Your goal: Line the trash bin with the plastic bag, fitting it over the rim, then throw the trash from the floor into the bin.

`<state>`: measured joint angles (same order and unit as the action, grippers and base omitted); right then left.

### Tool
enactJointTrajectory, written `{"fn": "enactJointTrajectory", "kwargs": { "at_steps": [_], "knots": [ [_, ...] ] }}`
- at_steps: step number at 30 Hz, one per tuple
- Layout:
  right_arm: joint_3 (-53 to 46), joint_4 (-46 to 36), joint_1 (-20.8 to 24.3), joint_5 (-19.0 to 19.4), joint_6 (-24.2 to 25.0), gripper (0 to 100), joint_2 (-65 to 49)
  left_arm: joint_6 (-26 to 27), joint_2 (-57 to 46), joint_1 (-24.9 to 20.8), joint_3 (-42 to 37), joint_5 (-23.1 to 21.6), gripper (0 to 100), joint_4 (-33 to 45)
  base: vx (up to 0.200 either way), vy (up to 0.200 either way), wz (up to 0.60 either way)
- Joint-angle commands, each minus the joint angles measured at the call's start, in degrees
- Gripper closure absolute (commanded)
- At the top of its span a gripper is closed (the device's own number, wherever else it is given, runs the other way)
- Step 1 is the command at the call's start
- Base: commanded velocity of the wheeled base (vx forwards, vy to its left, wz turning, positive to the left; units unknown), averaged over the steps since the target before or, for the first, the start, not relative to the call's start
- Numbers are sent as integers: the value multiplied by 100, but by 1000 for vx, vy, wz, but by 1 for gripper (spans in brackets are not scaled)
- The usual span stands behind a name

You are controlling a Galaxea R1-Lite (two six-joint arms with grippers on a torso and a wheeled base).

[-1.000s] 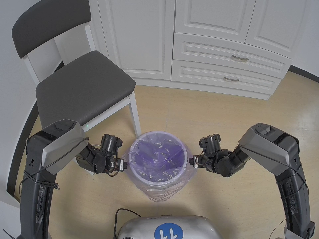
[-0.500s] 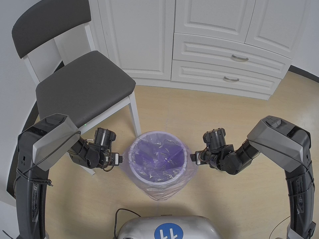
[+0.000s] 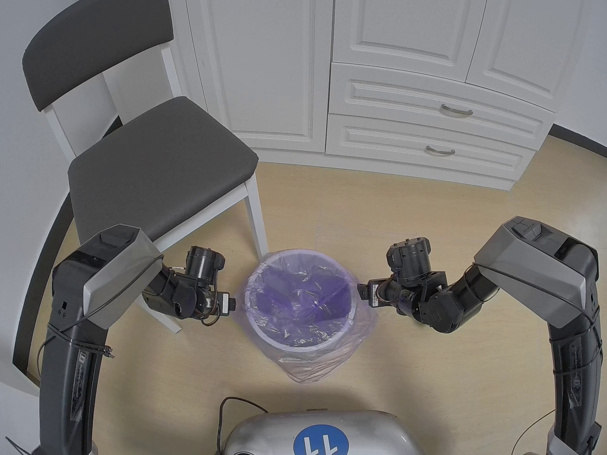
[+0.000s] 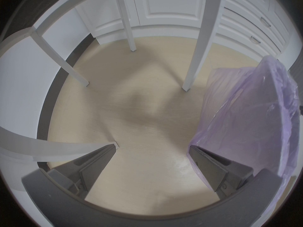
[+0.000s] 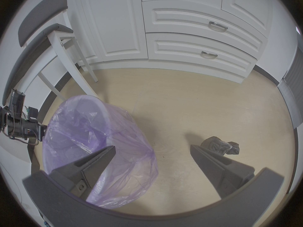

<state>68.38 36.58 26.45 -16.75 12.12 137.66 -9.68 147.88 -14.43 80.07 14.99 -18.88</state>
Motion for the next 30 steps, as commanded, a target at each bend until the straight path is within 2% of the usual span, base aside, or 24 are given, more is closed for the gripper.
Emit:
{"fn": "enactJointTrajectory", "kwargs": {
  "at_steps": [1, 2, 3, 4, 5, 7, 12, 16, 19, 21, 24, 25, 30],
  "knots": [
    [-79, 24, 9, 5, -16, 0, -213, 1, 461, -139, 1266, 12, 0, 1141, 0, 0, 0],
    [-79, 24, 9, 5, -16, 0, -213, 1, 461, -139, 1266, 12, 0, 1141, 0, 0, 0],
    [-96, 24, 9, 5, -16, 0, -222, -8, 724, -174, 1960, 65, 0, 1695, 0, 0, 0],
    [-96, 24, 9, 5, -16, 0, -222, -8, 751, -183, 2004, 74, 0, 1730, 0, 0, 0],
    [-105, 24, 9, 5, -16, 0, -222, -16, 962, -235, 2487, 100, 0, 2117, 0, 0, 0],
    [-105, 24, 9, 5, -16, 0, -213, -34, 1120, -297, 2804, 100, 0, 2442, 0, 0, 0],
    [-176, 24, 44, -48, -25, 0, -222, -245, 1120, -341, 2821, 91, 0, 2556, 0, 0, 0],
    [-677, 59, 404, -303, -8, 0, -547, -588, 1076, -253, 2760, 91, 0, 2574, 0, 0, 0],
    [-975, 305, 668, -355, 1, 0, -925, -781, 839, -77, 2373, 91, 0, 2512, 0, 0, 0],
    [-1037, 516, 835, -364, -34, 0, -1048, -825, 540, 99, 1846, 65, 0, 2372, 0, 0, 0],
    [-931, 464, 932, -364, -157, 0, -1030, -825, 223, 248, 1362, 12, 0, 1994, 0, 0, 0],
    [-791, 367, 993, -355, -465, 0, -1030, -816, 4, 292, 870, -5, 0, 1502, 0, 0, 0],
    [-237, -222, 1239, -382, -983, 0, -995, -377, -497, 354, -264, -23, 0, 271, 0, 0, 0]
  ]
}}
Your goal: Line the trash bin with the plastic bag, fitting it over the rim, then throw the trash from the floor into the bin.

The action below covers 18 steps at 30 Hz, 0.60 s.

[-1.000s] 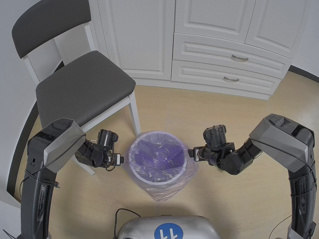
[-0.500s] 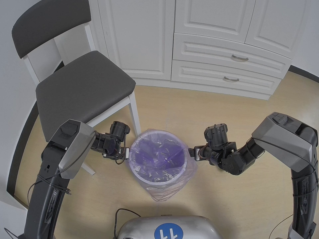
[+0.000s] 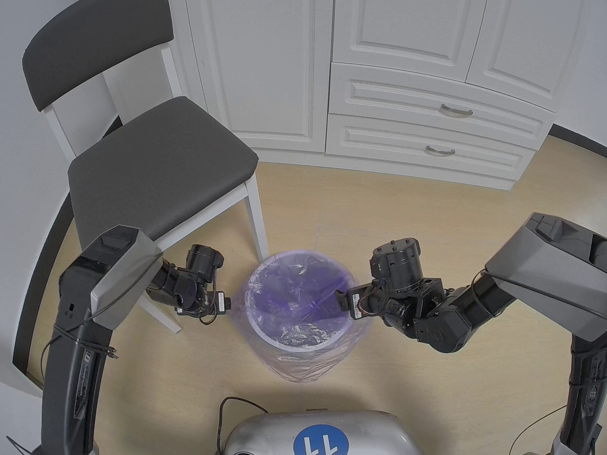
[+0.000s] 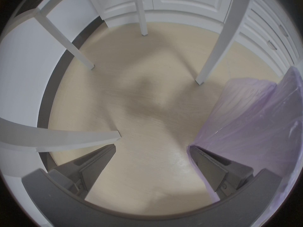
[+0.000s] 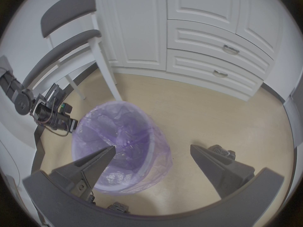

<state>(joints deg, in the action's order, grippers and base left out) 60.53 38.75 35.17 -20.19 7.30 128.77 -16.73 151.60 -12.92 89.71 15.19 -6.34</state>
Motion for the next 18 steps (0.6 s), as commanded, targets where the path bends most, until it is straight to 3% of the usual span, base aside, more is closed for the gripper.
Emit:
{"fn": "enactJointTrajectory", "kwargs": {
  "at_steps": [1, 6, 7, 9, 18],
  "knots": [
    [645, -553, 394, -47, -519, 0, -89, 425, -940, 229, -1360, -78, 0, -1089, 0, 0, 0],
    [1172, -1371, 517, -91, -625, 0, -36, 820, -1414, 396, -2186, -702, 0, -1722, 0, 0, 0],
    [1453, -1625, 544, -91, -642, 0, 43, 978, -1669, 484, -2529, -1044, 0, -2003, 0, 0, 0],
    [1699, -1775, 588, -99, -642, 0, 166, 1128, -1818, 519, -2784, -1326, 0, -2240, 0, 0, 0],
    [2710, -2355, 746, -196, -651, 0, 975, 1576, -1687, 624, -2951, -1378, 0, -2477, 0, 0, 0]
  ]
}}
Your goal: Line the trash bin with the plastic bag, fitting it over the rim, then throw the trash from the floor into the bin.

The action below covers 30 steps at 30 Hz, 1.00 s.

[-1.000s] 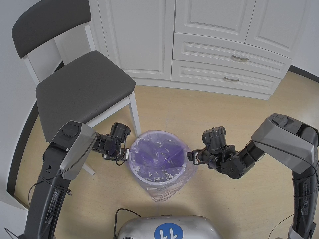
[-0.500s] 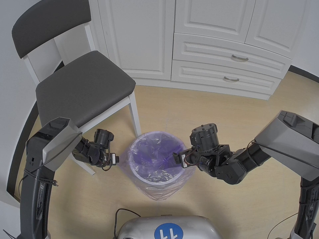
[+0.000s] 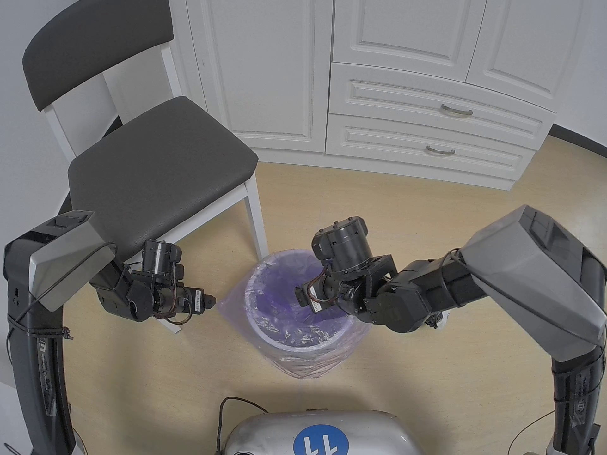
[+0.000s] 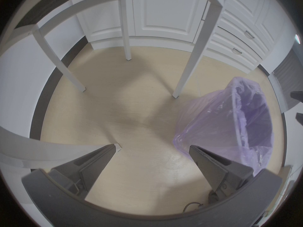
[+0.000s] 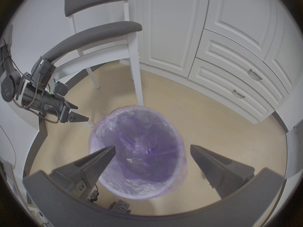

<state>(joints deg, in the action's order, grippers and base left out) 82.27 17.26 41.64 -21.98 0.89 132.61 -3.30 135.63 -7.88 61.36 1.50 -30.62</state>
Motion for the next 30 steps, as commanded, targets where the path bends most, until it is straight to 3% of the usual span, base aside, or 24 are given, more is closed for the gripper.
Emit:
{"fn": "enactJointTrajectory", "kwargs": {
  "at_steps": [1, 5, 9, 16, 30],
  "knots": [
    [588, -223, 90, -26, -10, 0, 643, 348, -37, 146, -124, 8, 0, -58, 0, 0, 0],
    [834, -267, 90, -26, -10, 0, 731, 823, 367, 243, -10, 79, 0, -75, 0, 0, 0],
    [860, -267, 72, -26, 25, 0, 538, 972, 1088, 190, 940, 404, 0, 74, 0, 0, 0],
    [280, -241, 19, -26, 201, 0, 19, 928, 1422, -118, 2135, 571, 0, 1243, 0, 0, 0],
    [8, -188, -192, -8, 271, 0, -253, 735, 1475, -821, 2504, 623, 0, 1876, 0, 0, 0]
  ]
}}
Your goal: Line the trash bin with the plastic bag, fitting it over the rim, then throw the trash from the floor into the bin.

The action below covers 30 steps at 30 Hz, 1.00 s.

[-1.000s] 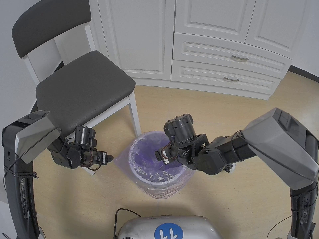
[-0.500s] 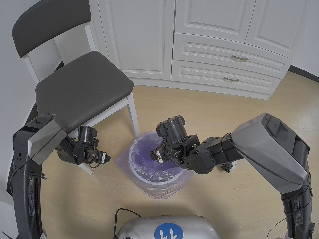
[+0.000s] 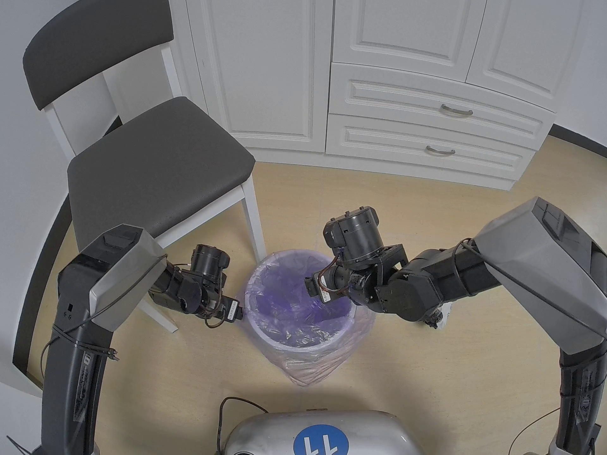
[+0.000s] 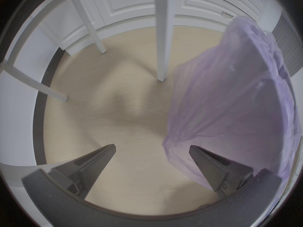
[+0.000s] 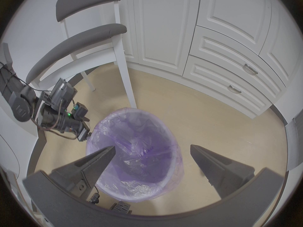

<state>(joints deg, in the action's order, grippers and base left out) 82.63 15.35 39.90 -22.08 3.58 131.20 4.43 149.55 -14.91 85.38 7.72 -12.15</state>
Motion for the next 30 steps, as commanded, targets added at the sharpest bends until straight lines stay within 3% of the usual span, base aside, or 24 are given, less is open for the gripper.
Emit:
{"fn": "enactJointTrajectory", "kwargs": {
  "at_steps": [1, 10, 15, 17, 20, 23, 26, 30],
  "knots": [
    [-27, 3, -17, 2, 2, 0, -112, -38, 83, -117, 101, 2, 0, 29, 0, 0, 0],
    [-71, 3, 141, 2, -16, 0, 20, -768, 4, -100, -189, -33, 0, -68, 0, 0, 0],
    [201, -14, 282, 2, -42, 0, 301, -1181, -410, -82, -769, -69, 0, -367, 0, 0, 0],
    [535, -93, 299, -16, -130, 0, 547, -1321, -735, -82, -1349, -148, 0, -815, 0, 0, 0],
    [825, -93, 299, -157, -569, 0, 820, -1313, -1060, -74, -1964, -209, 0, -1342, 0, 0, 0],
    [1150, -93, 282, -552, -1325, 0, 1075, -1260, -1385, -74, -2527, -200, 0, -1782, 0, 0, 0],
    [1458, -339, 202, -675, -1984, 0, 1268, -1181, -1702, -21, -2905, -209, 0, -2037, 0, 0, 0],
    [1994, -884, 167, -825, -2151, 0, 1549, -1049, -1948, -3, -3238, -315, 0, -2168, 0, 0, 0]
  ]
}}
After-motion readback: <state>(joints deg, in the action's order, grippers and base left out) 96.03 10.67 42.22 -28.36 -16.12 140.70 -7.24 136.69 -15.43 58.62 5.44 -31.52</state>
